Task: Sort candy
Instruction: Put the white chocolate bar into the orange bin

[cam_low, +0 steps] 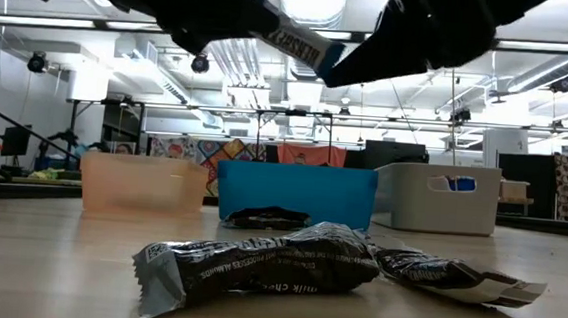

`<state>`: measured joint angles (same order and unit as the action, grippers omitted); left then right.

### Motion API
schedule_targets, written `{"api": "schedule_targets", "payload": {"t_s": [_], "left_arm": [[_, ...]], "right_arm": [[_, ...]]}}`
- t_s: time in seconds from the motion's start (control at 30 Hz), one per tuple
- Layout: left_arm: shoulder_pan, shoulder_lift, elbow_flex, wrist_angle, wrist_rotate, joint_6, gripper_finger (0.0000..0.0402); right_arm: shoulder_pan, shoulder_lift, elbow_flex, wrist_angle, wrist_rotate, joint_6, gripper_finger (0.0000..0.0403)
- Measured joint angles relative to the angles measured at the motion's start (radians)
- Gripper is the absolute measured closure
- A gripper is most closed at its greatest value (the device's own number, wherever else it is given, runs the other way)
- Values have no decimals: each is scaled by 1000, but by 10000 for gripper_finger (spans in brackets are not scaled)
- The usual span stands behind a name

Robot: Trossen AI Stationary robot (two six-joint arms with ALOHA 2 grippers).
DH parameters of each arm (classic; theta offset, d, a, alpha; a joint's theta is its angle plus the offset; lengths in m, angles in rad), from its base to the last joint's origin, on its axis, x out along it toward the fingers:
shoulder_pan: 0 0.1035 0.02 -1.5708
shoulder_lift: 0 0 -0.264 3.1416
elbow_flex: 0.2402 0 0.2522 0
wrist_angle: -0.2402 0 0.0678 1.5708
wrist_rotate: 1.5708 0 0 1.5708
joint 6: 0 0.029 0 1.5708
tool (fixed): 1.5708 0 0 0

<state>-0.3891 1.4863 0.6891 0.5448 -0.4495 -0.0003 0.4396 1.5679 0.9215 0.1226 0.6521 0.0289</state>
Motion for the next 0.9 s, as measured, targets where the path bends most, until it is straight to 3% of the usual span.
{"api": "schedule_targets", "payload": {"t_s": [0.13, 0.2, 0.37, 0.5, 0.6, 0.7, 0.83, 0.9], "left_arm": [[4, -74, 3, -105, -41, 6, 400], [7, -128, 15, -247, -83, -5, 401], [43, -248, 120, -782, -207, -155, 399], [114, -279, 227, -1305, -211, -314, 398], [189, -282, 285, -1537, -208, -354, 397], [286, -279, 299, -1583, -125, -308, 397], [406, -266, 274, -1505, 27, -183, 396], [442, -252, 266, -1515, 46, -153, 396]], "right_arm": [[-22, -2, 0, 2, 8, 32, 276], [-35, -2, 0, 2, 9, 57, 257], [-64, -2, 1, -2, 11, 112, 225], [-73, -2, 1, 0, 13, 129, 213], [-73, -2, 1, 7, 13, 131, 211], [-73, -2, 1, 7, 12, 136, 211], [-73, -2, 1, 9, 11, 136, 211], [-73, -2, 1, 9, 5, 137, 211]]}}
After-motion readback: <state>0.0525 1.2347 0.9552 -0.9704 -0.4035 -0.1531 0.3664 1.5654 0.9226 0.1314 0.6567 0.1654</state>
